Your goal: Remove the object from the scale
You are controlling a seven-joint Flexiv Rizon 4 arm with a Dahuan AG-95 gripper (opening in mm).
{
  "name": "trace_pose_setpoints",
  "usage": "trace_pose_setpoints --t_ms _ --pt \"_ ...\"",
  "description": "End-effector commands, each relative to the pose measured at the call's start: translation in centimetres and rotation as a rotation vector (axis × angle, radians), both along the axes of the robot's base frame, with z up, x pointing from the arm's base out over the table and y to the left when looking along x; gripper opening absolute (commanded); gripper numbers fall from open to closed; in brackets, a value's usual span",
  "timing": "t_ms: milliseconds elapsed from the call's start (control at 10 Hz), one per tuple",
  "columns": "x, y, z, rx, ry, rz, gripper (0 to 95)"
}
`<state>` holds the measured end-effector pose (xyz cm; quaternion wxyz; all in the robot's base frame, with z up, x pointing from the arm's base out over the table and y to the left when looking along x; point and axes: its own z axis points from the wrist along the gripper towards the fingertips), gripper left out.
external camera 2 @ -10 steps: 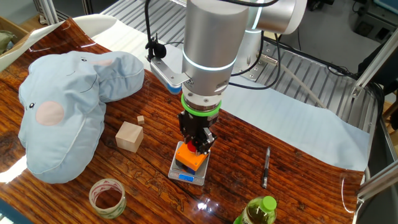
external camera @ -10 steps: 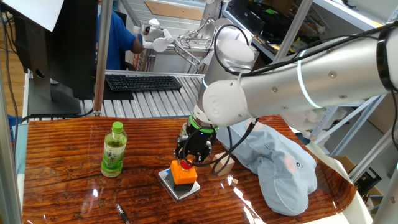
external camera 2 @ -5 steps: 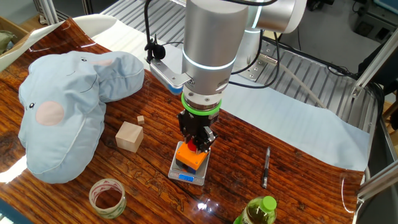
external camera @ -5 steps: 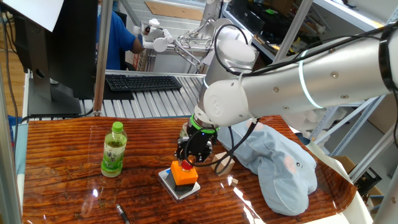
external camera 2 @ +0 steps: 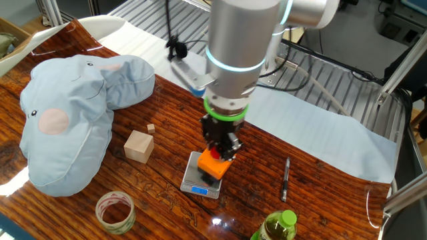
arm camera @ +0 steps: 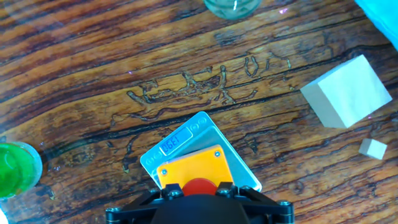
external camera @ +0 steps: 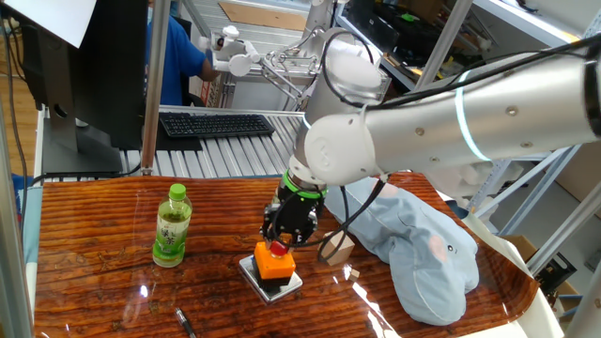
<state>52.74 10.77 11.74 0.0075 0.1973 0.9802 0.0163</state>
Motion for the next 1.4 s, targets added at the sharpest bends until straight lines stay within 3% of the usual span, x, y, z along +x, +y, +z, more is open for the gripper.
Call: trace_pose_setpoints --t_ms 100,600,1200,1400 --pt "-0.8 1.0 0.9 0.006 0.01 -0.022 0.0" --pt "-2.8 1.0 0.1 0.017 0.008 -0.012 0.0" --pt "-2.4 1.0 0.3 -0.012 0.018 0.05 0.0" --pt "-1.9 -0.1 1.0 -0.004 0.022 0.082 0.0"
